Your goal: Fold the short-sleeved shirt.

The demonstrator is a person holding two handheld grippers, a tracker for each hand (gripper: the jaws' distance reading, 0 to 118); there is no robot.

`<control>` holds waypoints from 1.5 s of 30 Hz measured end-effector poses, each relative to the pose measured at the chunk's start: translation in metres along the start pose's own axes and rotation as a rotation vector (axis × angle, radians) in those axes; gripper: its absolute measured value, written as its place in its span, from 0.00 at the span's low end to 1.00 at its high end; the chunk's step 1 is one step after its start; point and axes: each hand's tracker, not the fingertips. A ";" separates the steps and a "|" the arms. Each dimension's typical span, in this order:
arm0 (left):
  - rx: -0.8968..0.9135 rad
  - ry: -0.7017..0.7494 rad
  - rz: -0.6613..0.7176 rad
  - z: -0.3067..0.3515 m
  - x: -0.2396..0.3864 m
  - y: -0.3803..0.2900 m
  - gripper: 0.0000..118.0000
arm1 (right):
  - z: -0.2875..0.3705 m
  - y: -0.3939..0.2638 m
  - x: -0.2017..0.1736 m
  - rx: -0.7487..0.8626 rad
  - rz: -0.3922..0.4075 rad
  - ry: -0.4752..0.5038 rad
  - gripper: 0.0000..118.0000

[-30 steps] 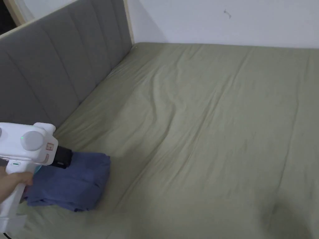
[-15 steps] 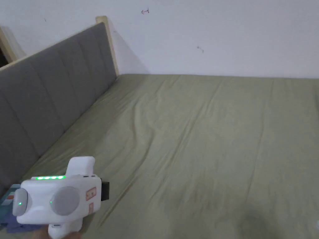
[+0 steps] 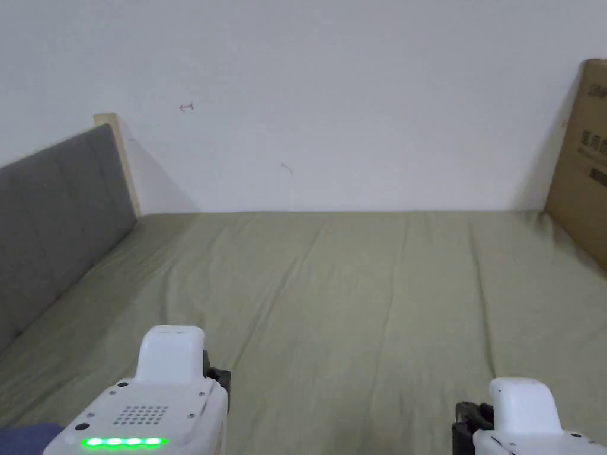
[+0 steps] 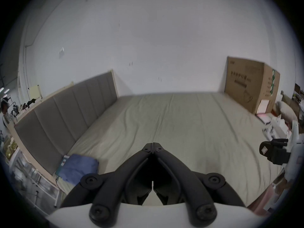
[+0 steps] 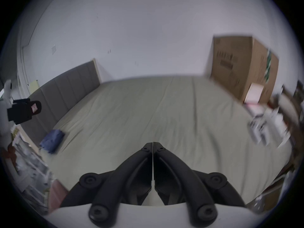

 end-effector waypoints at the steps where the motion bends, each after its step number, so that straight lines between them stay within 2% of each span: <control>1: 0.050 -0.002 0.019 0.007 0.005 0.006 0.00 | 0.006 0.011 -0.005 0.051 0.020 -0.023 0.01; 6: 0.234 0.030 -0.046 0.029 0.029 0.026 0.00 | 0.032 0.050 -0.015 0.237 0.077 -0.099 0.01; 9: 0.258 0.016 -0.039 0.037 0.037 0.031 0.00 | 0.048 0.060 -0.021 0.336 0.081 -0.114 0.01; 14: 0.280 0.027 -0.045 0.041 0.042 0.028 0.00 | 0.059 0.062 -0.029 0.387 0.104 -0.140 0.01; 17: 0.288 0.033 -0.023 0.043 0.036 0.028 0.00 | 0.062 0.060 -0.025 0.386 0.084 -0.127 0.02; 19: 0.286 0.012 0.006 0.045 0.032 0.028 0.00 | 0.060 0.058 -0.023 0.374 0.066 -0.125 0.05; 20: 0.298 -0.011 0.023 0.046 0.029 0.027 0.03 | 0.060 0.057 -0.022 0.373 0.061 -0.129 0.18; 21: 0.299 0.000 0.023 0.048 0.029 0.026 0.10 | 0.059 0.057 -0.020 0.365 0.062 -0.133 0.34; 22: 0.301 0.011 0.011 0.047 0.029 0.026 0.22 | 0.059 0.056 -0.019 0.361 0.061 -0.133 0.55; 23: 0.300 0.020 -0.008 0.048 0.030 0.027 0.49 | 0.058 0.055 -0.018 0.354 0.057 -0.130 0.77; 24: 0.295 0.023 -0.019 0.048 0.030 0.027 0.69 | 0.057 0.054 -0.017 0.350 0.047 -0.125 0.83; 25: 0.292 0.020 -0.027 0.047 0.030 0.027 0.84 | 0.059 0.054 -0.016 0.356 0.030 -0.117 0.83; 26: 0.287 0.014 -0.026 0.048 0.029 0.026 0.91 | 0.060 0.053 -0.015 0.362 0.022 -0.114 0.83; 31: 0.297 0.037 -0.024 0.054 0.031 0.024 0.90 | 0.059 0.053 -0.015 0.361 0.053 -0.127 0.93; 36: 0.241 -0.025 -0.027 0.052 0.029 0.031 0.90 | 0.059 0.054 -0.015 0.365 0.063 -0.140 0.93; 45: 0.198 -0.132 0.056 0.041 0.018 0.032 0.90 | 0.061 0.056 -0.009 0.370 0.055 -0.162 0.94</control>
